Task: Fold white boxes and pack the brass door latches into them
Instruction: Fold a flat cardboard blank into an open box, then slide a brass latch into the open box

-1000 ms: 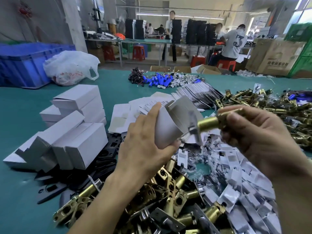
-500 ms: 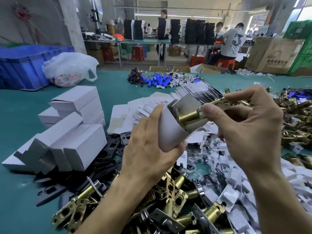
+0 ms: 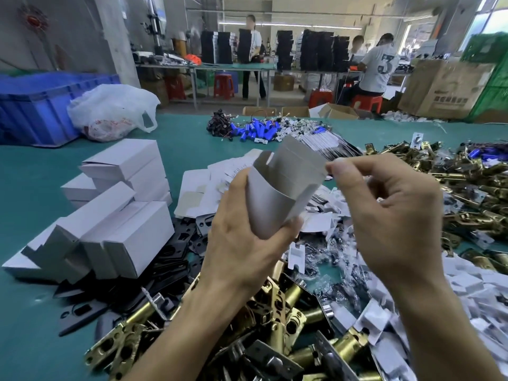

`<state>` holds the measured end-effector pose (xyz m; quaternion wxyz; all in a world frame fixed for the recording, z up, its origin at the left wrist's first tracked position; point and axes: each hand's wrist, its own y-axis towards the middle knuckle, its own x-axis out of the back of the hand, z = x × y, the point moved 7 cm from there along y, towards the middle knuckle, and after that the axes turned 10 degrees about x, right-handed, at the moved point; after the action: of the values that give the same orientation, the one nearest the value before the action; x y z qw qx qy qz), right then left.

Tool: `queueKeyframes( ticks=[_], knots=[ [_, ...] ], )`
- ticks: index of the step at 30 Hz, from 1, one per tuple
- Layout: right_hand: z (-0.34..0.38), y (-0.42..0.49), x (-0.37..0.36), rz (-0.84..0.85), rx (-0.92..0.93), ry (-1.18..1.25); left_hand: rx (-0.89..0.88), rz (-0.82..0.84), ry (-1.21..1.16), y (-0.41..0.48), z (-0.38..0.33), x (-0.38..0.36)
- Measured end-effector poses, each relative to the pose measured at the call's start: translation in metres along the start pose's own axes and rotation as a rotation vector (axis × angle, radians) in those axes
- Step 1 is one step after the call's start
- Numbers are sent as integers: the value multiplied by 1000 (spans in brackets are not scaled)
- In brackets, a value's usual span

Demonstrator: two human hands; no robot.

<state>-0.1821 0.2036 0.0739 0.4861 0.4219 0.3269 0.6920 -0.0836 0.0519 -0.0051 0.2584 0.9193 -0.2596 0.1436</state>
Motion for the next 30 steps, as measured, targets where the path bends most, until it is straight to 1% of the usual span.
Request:
queueKeyframes(
  ticks=[2, 3, 4, 5, 7, 9, 12, 15, 16, 19, 22, 25, 28, 30],
  knots=[
    [-15, -1, 5, -15, -90, -5, 48, -25, -78, 2, 3, 3],
    [-26, -3, 7, 14, -151, -34, 75, -35, -124, 3, 4, 5],
    [-39, -5, 6, 81, -221, -80, 106, -47, -175, 4, 6, 7],
    [-53, -10, 5, 188, -303, -139, 141, -59, -228, 5, 8, 9],
    [-85, -26, 0, 464, -486, -270, 218, -70, -344, 6, 13, 12],
    [-108, -42, 0, 672, -605, -392, 269, -69, -448, 8, 18, 13],
    [-121, -55, 0, 827, -654, -496, 329, -21, -597, 11, 24, 8],
    [-123, -65, 3, 919, -780, -450, 418, 47, -742, 13, 31, 0],
    [-122, -68, 6, 947, -815, -438, 438, 65, -766, 14, 32, -2],
    [-119, -70, 14, 1066, -834, -492, 476, 86, -785, 13, 35, -4],
    [-117, -73, 17, 1072, -905, -473, 483, 74, -768, 12, 35, -3],
    [-118, -72, 13, 1075, -873, -467, 456, 84, -750, 12, 33, -3],
    [-119, -69, 13, 1007, -841, -459, 456, 154, -770, 11, 30, -8],
    [-118, -66, 14, 975, -830, -454, 477, 216, -827, 9, 28, -13]
  ],
)
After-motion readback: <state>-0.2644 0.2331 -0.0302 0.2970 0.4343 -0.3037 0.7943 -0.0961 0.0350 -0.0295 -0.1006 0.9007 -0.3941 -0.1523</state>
